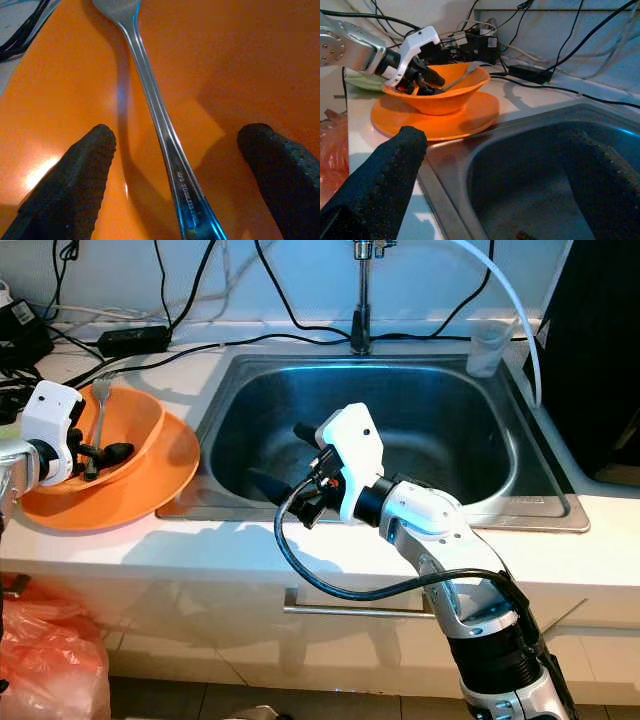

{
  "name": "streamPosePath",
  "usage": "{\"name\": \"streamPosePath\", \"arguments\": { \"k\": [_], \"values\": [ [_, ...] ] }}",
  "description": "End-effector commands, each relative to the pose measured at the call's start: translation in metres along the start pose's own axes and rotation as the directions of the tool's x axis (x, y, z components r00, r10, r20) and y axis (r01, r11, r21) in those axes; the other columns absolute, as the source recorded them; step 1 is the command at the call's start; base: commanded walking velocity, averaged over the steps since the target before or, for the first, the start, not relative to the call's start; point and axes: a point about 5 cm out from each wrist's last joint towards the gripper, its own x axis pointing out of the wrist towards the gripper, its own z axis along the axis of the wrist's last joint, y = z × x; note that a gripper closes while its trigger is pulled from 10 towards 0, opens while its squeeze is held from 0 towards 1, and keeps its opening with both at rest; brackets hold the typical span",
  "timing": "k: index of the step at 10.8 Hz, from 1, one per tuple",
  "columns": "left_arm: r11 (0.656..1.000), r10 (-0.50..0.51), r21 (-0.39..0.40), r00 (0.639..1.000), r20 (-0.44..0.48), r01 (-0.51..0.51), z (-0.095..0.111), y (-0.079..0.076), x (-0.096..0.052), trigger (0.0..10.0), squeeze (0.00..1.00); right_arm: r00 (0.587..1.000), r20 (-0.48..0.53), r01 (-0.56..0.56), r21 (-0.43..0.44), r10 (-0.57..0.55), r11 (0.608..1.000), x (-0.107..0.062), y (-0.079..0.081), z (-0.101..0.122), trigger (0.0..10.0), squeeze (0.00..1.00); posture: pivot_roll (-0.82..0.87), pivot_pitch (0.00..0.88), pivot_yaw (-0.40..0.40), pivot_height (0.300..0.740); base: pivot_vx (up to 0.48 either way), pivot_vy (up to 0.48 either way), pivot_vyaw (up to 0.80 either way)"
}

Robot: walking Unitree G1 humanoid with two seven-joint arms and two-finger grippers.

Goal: Kitchen organization

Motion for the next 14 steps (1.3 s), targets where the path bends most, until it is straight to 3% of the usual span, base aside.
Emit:
{"name": "streamPosePath", "arguments": {
  "k": [1,2,14],
  "values": [
    [1.0,-0.021,-0.024,0.998,-0.059,0.02,-0.0169,-0.0028,0.0019,10.0,0.0,1.0,-0.001,-0.01,0.003,0.01,1.0,-0.0003,0.0036,-0.0013,10.0,0.0,0.1,0.02,0.101,0.74,0.0,0.0,0.0],
    [0.999,-0.031,-0.03,0.998,-0.059,0.03,-0.0176,-0.003,0.0017,0.0,0.0,1.0,-0.001,-0.008,0.005,0.008,1.0,-0.0007,0.0039,-0.0015,10.0,0.0,0.1,0.022,0.103,0.74,0.0,0.0,0.0],
    [0.999,0.004,-0.048,1.0,-0.022,-0.005,-0.0182,0.003,-0.0008,0.0,0.0,1.0,-0.002,-0.004,0.011,0.004,1.0,0.0002,0.0044,-0.004,10.0,0.0,0.11,0.023,0.101,0.74,0.0,0.0,0.0]
  ]
}}
